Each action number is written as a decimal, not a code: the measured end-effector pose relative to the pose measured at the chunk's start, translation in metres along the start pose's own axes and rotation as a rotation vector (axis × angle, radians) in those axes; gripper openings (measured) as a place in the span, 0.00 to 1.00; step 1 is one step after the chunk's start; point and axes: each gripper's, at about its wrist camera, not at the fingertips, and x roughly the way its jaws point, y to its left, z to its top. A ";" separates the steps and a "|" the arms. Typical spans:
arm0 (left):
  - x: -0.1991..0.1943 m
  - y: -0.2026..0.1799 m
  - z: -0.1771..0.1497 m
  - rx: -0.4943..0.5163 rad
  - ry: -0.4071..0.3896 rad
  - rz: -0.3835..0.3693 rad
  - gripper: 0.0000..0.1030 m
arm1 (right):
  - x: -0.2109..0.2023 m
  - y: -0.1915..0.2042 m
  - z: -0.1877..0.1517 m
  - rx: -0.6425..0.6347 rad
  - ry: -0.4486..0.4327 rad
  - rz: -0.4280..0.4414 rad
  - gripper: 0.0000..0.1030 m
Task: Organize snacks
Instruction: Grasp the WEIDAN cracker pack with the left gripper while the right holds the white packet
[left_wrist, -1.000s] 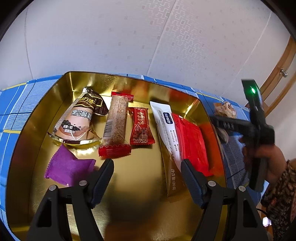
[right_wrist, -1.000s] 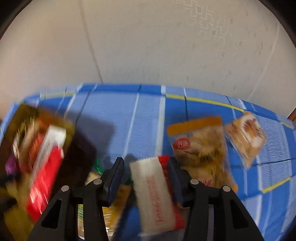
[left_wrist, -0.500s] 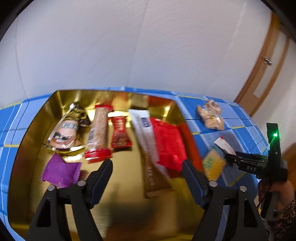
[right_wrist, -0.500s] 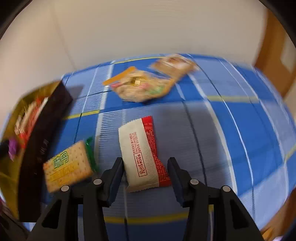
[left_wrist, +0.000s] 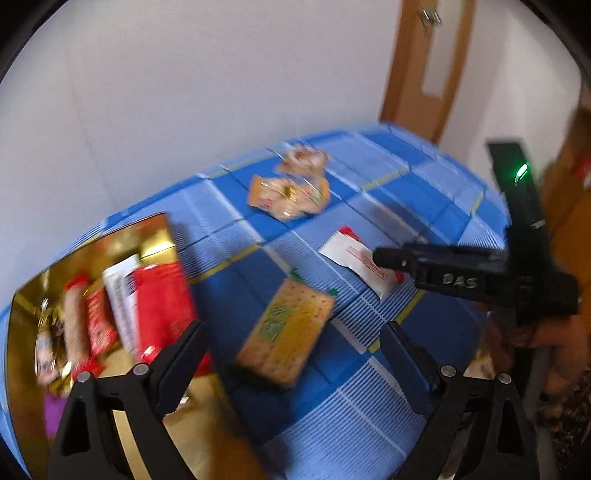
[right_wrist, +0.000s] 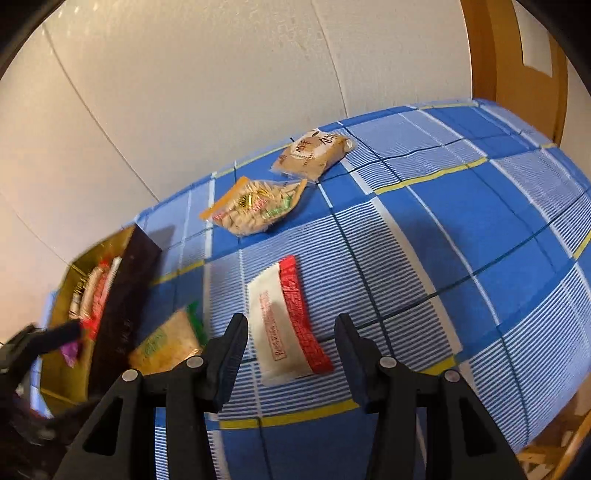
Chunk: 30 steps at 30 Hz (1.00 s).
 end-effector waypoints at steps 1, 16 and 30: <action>0.006 -0.004 0.004 0.025 0.018 0.003 0.91 | -0.002 -0.002 0.000 0.008 -0.001 0.008 0.48; 0.076 -0.015 0.009 0.154 0.233 0.100 0.74 | -0.001 -0.020 0.005 0.111 0.007 0.038 0.48; 0.063 -0.032 -0.009 0.002 0.227 0.052 0.67 | 0.008 -0.013 0.007 0.084 0.019 0.016 0.48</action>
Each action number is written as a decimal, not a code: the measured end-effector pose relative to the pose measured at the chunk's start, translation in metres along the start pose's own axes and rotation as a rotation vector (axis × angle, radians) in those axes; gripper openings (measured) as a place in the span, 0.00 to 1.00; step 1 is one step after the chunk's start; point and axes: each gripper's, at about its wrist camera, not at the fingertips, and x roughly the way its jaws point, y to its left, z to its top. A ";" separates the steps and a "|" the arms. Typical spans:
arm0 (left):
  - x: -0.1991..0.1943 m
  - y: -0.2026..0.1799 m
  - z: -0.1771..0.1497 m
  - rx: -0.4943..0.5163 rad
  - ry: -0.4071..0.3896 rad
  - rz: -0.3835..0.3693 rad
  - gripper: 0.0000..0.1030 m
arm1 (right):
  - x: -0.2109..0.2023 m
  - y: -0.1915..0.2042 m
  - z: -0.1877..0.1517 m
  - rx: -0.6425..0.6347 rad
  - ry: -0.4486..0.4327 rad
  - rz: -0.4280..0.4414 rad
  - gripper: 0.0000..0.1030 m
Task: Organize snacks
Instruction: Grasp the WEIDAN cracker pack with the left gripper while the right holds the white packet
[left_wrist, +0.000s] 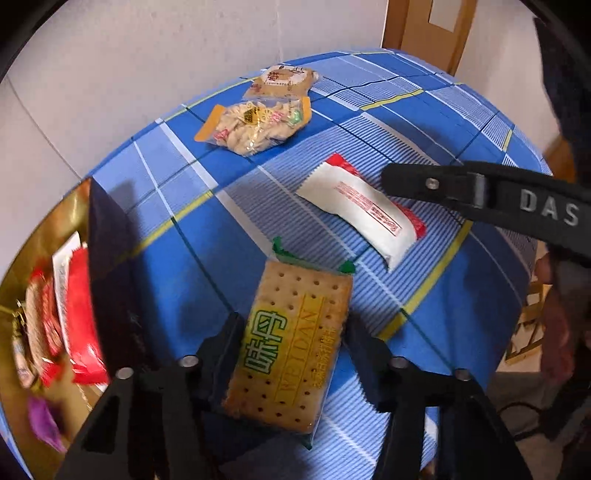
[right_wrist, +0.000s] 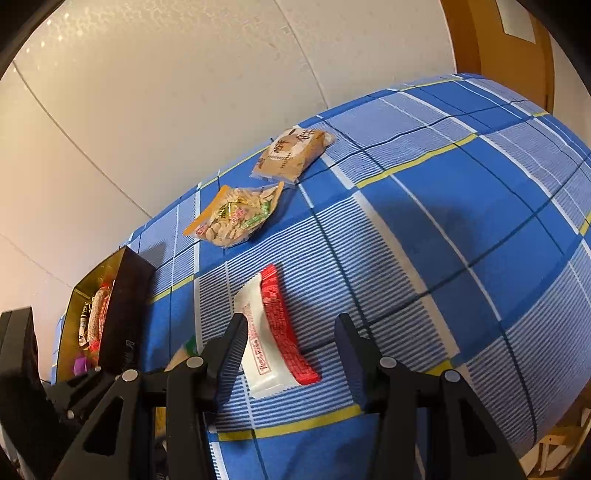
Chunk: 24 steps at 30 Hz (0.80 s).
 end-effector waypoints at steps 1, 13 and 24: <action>0.002 -0.002 -0.002 -0.013 0.008 -0.015 0.69 | 0.002 0.003 0.001 -0.007 0.002 0.001 0.48; -0.013 0.001 -0.025 -0.077 -0.091 0.000 0.50 | 0.029 0.033 0.000 -0.136 0.047 -0.033 0.48; -0.028 0.003 -0.043 -0.051 -0.176 -0.087 0.49 | 0.034 0.047 -0.007 -0.233 0.042 -0.095 0.48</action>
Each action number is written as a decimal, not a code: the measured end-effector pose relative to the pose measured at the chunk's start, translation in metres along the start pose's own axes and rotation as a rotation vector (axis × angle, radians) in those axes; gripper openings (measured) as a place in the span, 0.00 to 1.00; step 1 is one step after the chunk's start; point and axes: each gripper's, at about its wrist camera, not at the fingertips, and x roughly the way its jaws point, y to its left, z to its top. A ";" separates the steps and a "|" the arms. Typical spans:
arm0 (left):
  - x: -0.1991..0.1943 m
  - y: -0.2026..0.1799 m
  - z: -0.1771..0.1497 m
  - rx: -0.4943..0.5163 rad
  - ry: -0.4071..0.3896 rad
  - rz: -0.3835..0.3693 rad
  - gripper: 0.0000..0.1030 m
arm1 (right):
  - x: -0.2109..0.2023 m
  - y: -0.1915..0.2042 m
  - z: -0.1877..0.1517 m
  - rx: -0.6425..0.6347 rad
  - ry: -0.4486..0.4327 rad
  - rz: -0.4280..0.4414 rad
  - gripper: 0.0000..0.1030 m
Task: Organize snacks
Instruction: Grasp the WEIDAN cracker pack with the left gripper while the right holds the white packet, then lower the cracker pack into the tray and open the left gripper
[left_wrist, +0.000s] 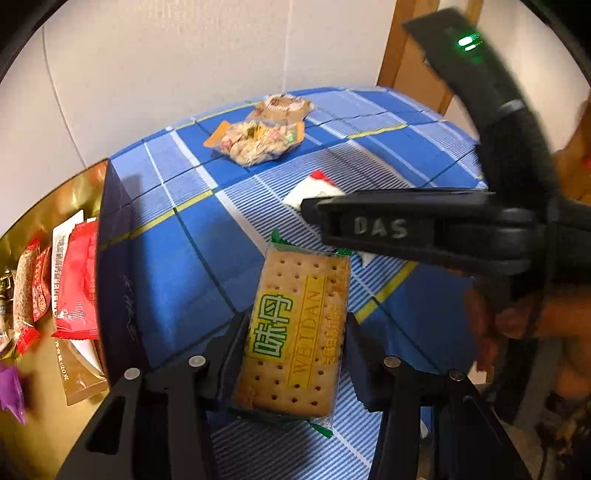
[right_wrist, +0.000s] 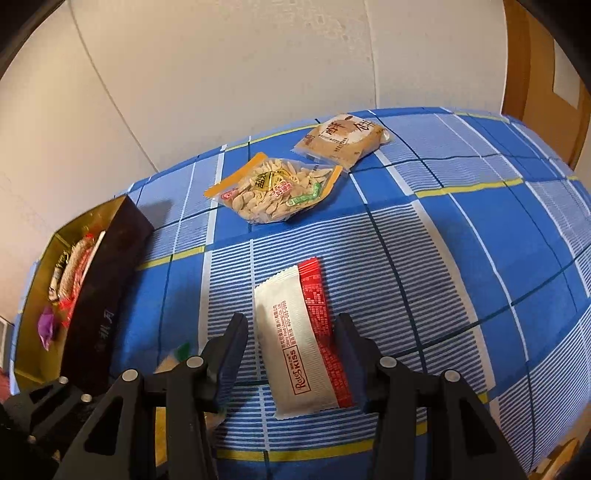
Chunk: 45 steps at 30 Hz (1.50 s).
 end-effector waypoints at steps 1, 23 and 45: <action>-0.004 0.000 -0.002 0.006 -0.014 -0.016 0.49 | 0.000 0.001 0.000 -0.008 0.000 -0.005 0.48; -0.062 0.074 0.000 -0.227 -0.128 -0.281 0.44 | 0.002 0.011 -0.003 -0.064 -0.035 -0.100 0.42; -0.085 0.180 -0.033 -0.402 -0.167 -0.042 0.44 | 0.003 0.013 -0.002 -0.069 -0.036 -0.117 0.42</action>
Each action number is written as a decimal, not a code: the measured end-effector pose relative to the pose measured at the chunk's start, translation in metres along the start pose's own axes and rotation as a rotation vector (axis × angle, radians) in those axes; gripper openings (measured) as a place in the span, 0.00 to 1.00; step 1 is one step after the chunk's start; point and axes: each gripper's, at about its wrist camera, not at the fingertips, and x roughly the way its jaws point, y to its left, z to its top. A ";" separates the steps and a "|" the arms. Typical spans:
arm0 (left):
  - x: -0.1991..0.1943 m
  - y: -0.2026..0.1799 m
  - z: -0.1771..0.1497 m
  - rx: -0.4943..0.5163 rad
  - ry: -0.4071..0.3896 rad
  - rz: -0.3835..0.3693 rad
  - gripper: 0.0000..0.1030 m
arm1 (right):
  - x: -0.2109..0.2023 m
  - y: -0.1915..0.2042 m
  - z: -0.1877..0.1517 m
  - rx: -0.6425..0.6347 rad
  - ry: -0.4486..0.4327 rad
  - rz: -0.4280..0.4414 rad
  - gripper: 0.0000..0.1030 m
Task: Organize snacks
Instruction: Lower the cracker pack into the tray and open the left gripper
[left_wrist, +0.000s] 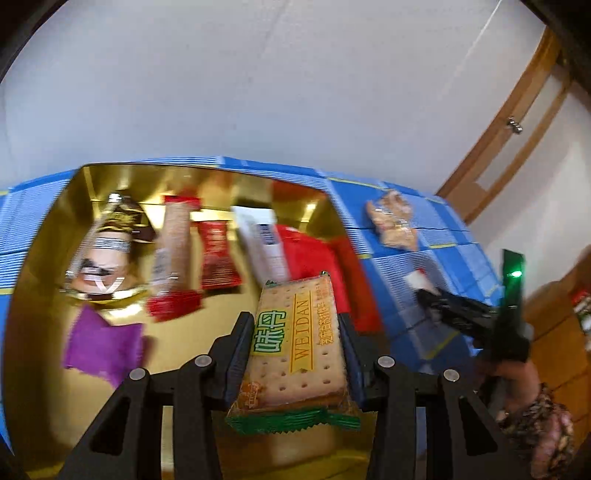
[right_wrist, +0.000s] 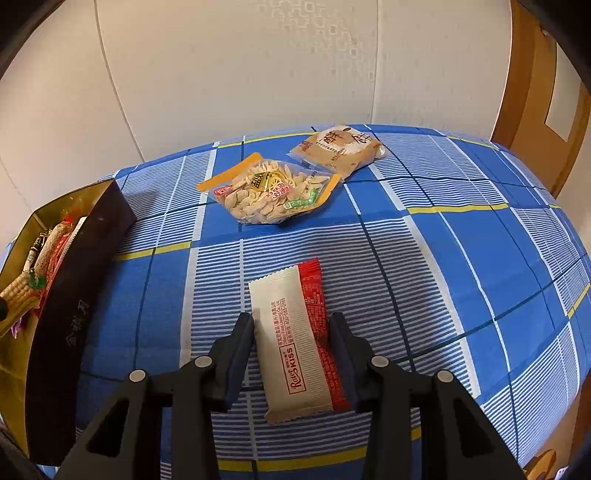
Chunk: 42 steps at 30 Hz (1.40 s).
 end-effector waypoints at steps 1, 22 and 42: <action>0.000 0.004 -0.001 0.006 -0.002 0.032 0.44 | 0.000 0.000 0.000 -0.001 0.001 0.000 0.42; 0.004 0.048 -0.011 -0.003 0.056 0.273 0.49 | -0.003 -0.004 0.000 0.055 0.005 -0.006 0.36; 0.001 0.026 0.005 -0.058 0.000 0.236 0.72 | -0.054 0.044 0.013 0.124 -0.133 0.336 0.36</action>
